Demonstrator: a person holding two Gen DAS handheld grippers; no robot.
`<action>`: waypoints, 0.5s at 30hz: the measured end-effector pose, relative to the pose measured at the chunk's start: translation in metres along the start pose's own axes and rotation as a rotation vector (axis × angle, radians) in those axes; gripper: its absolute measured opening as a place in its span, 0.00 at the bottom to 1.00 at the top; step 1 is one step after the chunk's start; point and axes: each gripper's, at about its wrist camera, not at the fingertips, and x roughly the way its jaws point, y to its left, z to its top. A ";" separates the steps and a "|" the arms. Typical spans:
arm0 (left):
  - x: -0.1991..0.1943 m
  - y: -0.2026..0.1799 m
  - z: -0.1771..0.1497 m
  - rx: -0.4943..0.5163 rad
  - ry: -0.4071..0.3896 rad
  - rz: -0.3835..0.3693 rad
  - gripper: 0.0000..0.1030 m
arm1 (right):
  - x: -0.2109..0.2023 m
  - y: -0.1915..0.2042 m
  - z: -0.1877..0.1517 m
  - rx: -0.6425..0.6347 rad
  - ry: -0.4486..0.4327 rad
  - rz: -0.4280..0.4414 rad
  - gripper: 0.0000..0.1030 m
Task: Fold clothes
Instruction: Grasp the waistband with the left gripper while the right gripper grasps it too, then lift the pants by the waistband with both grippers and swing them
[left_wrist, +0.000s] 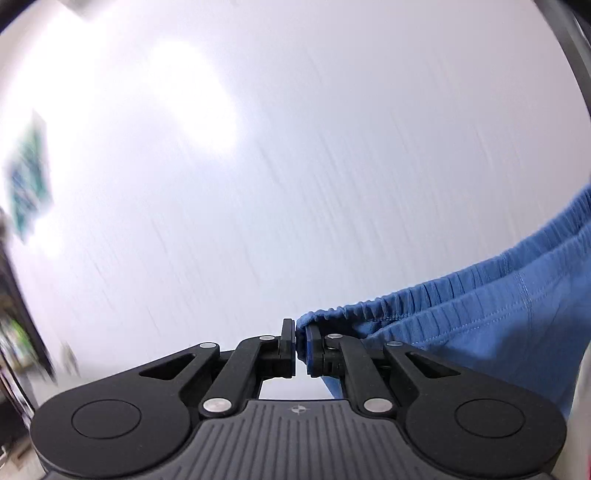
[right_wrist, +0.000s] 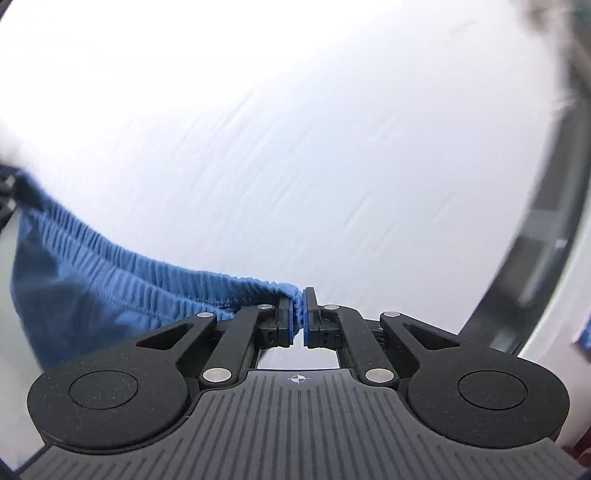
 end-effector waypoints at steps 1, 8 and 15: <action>-0.014 0.011 0.032 -0.019 -0.067 0.032 0.07 | -0.007 -0.011 0.021 -0.001 -0.047 -0.030 0.04; -0.100 0.054 0.080 0.005 -0.224 0.131 0.09 | -0.070 -0.030 0.067 -0.201 -0.191 -0.087 0.04; -0.179 0.103 0.080 -0.034 -0.240 0.157 0.10 | -0.169 -0.040 0.098 -0.224 -0.289 -0.102 0.04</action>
